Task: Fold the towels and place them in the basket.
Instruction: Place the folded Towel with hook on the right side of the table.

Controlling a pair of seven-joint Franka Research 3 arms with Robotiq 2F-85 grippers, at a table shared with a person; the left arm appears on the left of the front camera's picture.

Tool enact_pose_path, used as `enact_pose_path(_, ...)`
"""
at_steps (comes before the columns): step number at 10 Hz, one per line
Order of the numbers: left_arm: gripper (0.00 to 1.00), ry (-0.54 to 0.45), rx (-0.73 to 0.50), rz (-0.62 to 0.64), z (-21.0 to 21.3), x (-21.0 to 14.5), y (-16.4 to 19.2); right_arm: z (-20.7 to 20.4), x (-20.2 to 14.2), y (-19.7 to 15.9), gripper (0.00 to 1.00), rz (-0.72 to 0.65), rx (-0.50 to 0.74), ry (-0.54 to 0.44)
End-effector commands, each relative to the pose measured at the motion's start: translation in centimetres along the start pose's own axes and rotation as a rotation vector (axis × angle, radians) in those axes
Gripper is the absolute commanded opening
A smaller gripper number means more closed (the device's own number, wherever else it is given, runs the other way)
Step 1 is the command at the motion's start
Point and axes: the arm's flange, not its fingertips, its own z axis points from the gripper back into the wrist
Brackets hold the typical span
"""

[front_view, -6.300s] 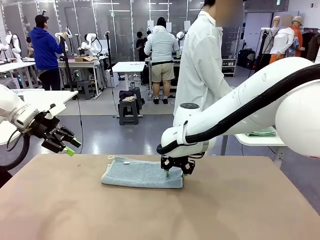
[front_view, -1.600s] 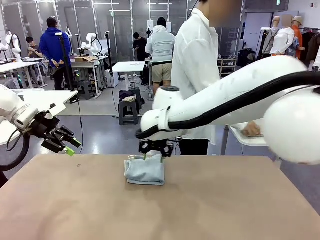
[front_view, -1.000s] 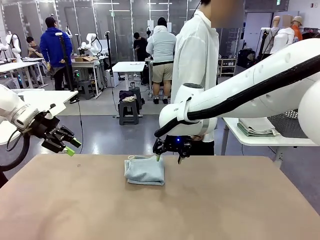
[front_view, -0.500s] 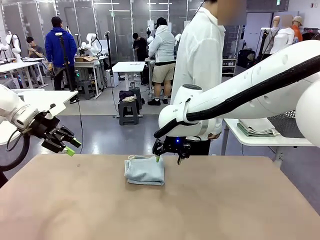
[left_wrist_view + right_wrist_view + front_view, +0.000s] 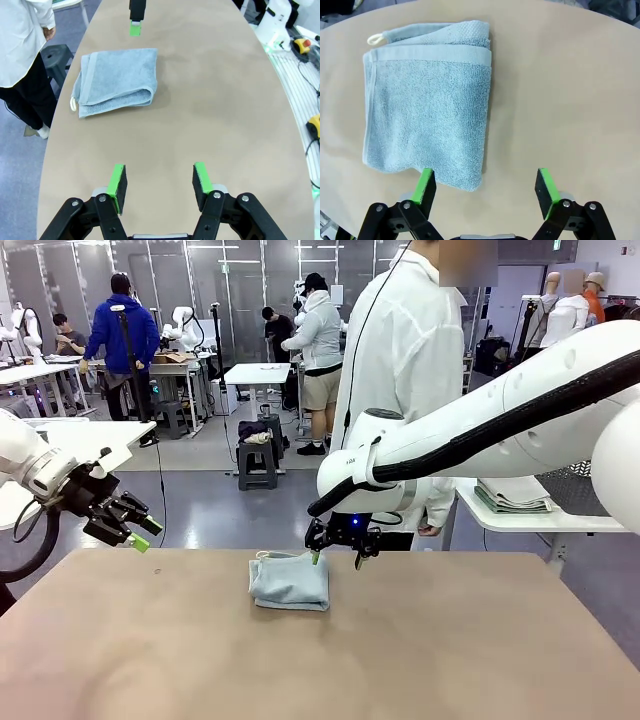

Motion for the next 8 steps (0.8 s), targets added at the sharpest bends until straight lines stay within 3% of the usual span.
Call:
enact_pose_path(1, 0.68, 0.001, -0.001, -0.014, 0.0, 0.0, 0.0, -1.6, 0.1, 0.6, 1.0, -0.011, 0.013, -0.002)
enact_pose_path(8, 0.68, 0.001, -0.001, -0.014, 0.0, 0.0, 0.0, -5.1, 2.3, 1.7, 1.0, -0.033, 0.018, -0.008)
